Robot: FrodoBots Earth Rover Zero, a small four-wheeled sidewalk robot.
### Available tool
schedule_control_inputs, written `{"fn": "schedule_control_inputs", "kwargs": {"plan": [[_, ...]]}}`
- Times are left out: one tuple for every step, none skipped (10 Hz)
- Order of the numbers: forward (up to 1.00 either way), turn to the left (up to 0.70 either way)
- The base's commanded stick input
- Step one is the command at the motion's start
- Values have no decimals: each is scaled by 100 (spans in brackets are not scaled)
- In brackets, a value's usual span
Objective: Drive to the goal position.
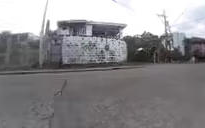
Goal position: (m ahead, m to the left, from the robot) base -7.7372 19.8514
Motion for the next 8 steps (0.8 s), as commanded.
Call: {"fn": "schedule_control_inputs", "kwargs": {"plan": [[0,68],[0,59],[0,35],[0,1],[0,0],[0,0],[0,0],[0,0]]}}
